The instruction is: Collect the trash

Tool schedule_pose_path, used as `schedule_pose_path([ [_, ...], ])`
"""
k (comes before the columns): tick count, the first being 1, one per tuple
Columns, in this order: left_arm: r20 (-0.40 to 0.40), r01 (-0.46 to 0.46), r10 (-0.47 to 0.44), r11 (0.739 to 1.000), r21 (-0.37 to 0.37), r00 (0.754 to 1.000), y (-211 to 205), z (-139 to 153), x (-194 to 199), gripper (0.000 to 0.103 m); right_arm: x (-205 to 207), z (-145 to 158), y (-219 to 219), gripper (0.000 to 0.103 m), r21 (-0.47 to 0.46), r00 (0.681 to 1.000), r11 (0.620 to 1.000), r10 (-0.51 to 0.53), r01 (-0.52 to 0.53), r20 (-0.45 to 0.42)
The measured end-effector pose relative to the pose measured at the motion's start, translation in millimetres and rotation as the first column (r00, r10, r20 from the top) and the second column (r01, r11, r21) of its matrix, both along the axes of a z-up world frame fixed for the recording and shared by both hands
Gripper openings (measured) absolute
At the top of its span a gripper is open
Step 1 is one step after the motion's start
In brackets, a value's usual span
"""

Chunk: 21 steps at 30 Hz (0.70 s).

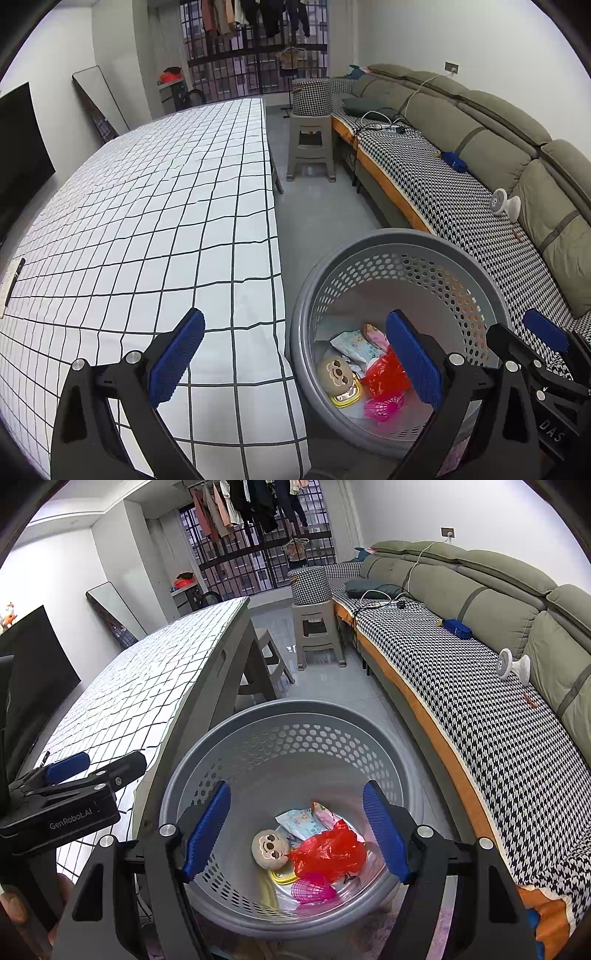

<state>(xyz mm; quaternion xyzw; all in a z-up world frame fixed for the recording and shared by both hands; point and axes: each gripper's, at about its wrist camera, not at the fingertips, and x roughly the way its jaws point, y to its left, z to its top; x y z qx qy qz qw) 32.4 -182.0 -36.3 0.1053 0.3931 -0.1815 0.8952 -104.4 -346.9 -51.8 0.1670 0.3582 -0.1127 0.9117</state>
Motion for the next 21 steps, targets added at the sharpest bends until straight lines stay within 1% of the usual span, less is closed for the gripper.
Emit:
schedule_pose_path([
  [21,0.001,-0.002,0.002,1.000,-0.001,1.000,0.9,0.8,-0.8,0.097,0.7,0.2,2.2,0.071,-0.002,1.000,1.000,0.000,0.000,0.002],
])
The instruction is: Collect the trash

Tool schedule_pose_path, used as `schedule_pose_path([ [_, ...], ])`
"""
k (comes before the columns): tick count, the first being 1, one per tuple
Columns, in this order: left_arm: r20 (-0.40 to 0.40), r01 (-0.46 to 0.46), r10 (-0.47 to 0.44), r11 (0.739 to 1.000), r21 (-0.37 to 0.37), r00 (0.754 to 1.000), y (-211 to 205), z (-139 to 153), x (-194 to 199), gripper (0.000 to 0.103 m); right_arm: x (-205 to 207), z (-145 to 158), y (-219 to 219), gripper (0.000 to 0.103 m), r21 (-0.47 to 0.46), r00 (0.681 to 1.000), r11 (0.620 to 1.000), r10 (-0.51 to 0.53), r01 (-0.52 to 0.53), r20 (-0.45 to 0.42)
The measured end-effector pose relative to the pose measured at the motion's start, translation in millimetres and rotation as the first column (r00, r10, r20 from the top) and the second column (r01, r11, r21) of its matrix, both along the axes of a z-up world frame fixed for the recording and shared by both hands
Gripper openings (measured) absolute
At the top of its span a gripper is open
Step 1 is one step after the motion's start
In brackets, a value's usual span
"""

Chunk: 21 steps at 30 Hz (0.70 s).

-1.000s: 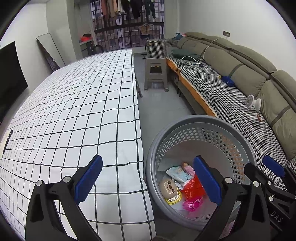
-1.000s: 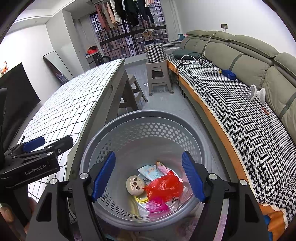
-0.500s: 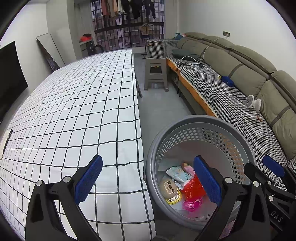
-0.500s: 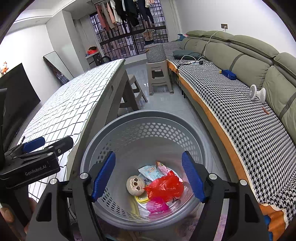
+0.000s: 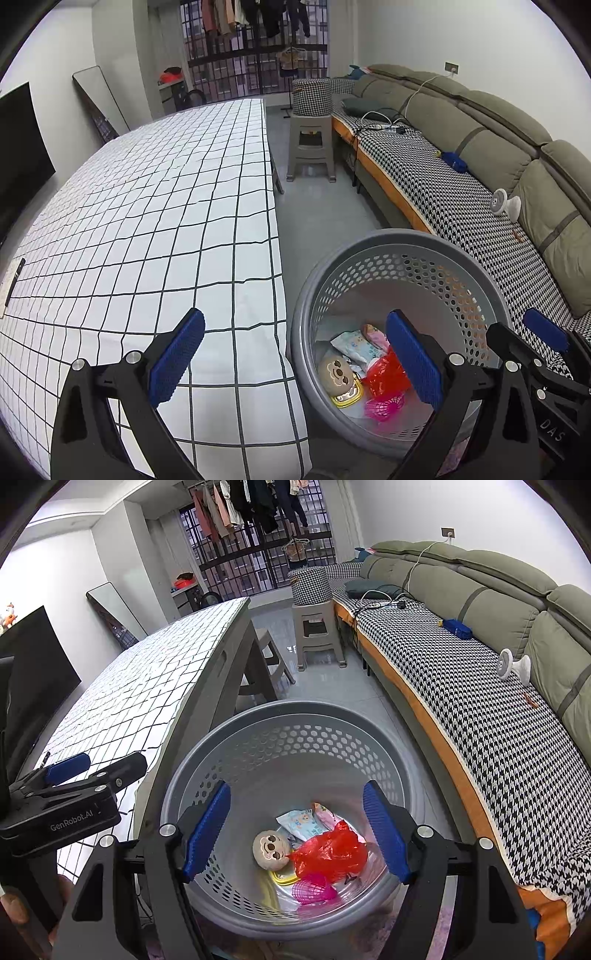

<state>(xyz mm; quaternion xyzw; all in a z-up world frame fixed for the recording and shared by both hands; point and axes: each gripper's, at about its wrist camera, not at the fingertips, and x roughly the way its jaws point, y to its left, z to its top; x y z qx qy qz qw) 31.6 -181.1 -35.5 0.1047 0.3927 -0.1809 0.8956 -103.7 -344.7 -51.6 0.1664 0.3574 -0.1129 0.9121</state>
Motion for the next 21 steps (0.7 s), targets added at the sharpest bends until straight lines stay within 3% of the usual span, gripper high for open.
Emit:
schedule_pose_path([
  [21,-0.001,0.000,0.000,1.000,-0.001,1.000,0.9,0.3,0.3,0.097,2.9,0.9,3.5,0.071,0.000,1.000,1.000,0.002,-0.002,0.002],
])
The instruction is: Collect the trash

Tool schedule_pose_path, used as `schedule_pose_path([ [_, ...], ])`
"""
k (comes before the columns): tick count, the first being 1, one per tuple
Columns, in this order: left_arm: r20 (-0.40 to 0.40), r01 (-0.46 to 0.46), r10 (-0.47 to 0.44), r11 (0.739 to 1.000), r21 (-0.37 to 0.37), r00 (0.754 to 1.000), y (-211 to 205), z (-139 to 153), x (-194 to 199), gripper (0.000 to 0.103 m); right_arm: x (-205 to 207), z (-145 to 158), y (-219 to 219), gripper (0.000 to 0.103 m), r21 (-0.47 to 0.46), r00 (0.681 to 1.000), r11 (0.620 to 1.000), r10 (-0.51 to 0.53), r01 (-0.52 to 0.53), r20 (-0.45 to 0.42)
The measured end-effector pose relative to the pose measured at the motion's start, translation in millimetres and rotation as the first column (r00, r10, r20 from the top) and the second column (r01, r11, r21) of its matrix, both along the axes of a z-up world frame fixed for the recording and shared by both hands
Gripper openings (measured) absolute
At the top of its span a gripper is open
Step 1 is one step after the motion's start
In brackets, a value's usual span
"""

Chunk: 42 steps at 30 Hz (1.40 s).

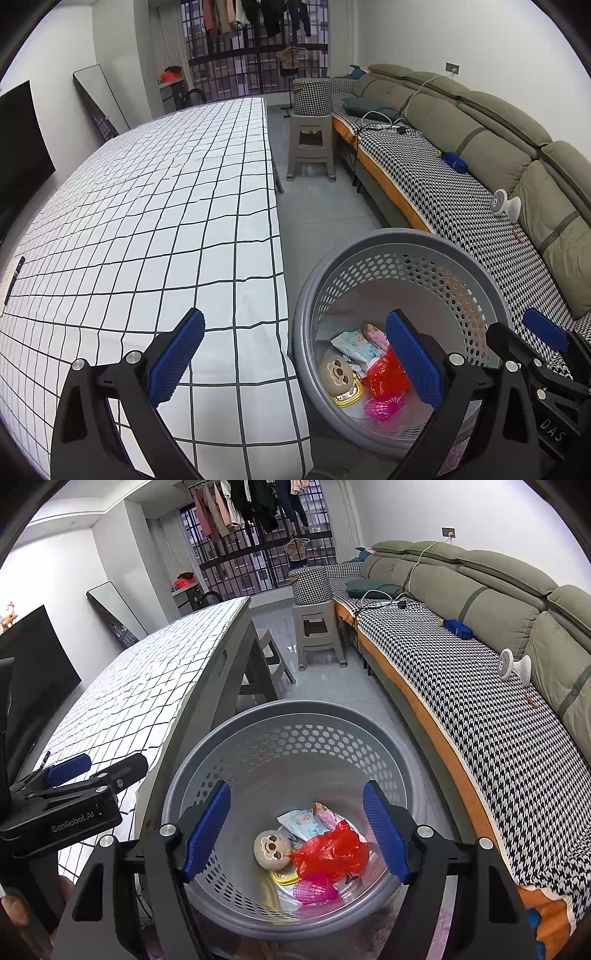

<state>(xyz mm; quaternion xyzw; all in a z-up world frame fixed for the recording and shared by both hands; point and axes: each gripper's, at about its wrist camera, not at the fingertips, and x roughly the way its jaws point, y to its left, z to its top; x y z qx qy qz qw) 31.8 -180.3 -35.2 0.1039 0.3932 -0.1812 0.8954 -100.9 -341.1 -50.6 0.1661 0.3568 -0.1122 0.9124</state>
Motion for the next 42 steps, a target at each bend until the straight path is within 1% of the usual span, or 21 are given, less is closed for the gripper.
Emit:
schedule_pose_path([
  [42,-0.003,-0.003,0.003,1.000,-0.005,1.000,3.4,2.1,0.7,0.097,0.0,0.0,0.5,0.071,-0.001,1.000,1.000,-0.001,0.001,0.000],
])
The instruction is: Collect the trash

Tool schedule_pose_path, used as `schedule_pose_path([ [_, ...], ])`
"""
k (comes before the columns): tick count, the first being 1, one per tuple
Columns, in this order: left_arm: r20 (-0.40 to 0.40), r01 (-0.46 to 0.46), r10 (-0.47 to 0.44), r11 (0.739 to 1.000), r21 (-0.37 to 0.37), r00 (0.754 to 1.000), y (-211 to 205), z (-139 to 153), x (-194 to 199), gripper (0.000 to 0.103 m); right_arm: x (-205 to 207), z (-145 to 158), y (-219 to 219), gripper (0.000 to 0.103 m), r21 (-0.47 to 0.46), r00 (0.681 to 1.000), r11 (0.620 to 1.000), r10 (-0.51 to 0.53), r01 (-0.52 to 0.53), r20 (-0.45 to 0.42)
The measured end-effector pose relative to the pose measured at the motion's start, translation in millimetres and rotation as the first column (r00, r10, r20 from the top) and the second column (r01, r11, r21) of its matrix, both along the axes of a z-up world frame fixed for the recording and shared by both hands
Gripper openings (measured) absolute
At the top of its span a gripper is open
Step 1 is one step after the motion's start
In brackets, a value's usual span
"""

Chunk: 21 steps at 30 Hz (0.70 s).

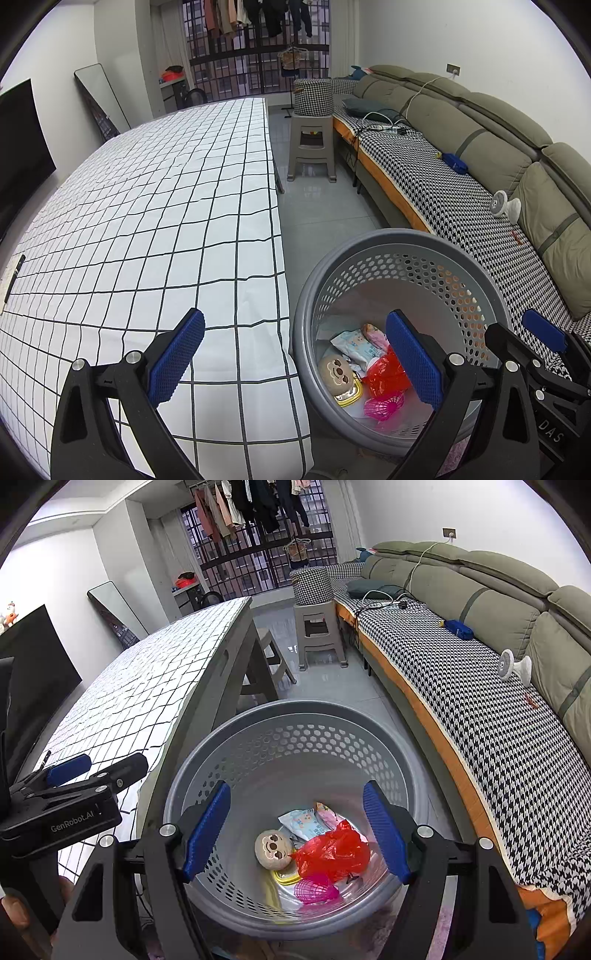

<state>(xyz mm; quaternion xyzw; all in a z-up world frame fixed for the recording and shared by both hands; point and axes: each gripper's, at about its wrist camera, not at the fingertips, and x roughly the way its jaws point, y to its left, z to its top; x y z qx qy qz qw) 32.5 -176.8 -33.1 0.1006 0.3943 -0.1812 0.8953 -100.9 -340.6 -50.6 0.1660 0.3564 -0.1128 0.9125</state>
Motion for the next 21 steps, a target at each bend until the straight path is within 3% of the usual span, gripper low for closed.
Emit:
schedule_pose_path([
  [21,-0.004,0.002,-0.002,1.000,0.002,1.000,-0.5,-2.8,-0.4,0.097,0.9,0.8,2.5,0.071,0.001,1.000,1.000,0.000,0.000,-0.001],
])
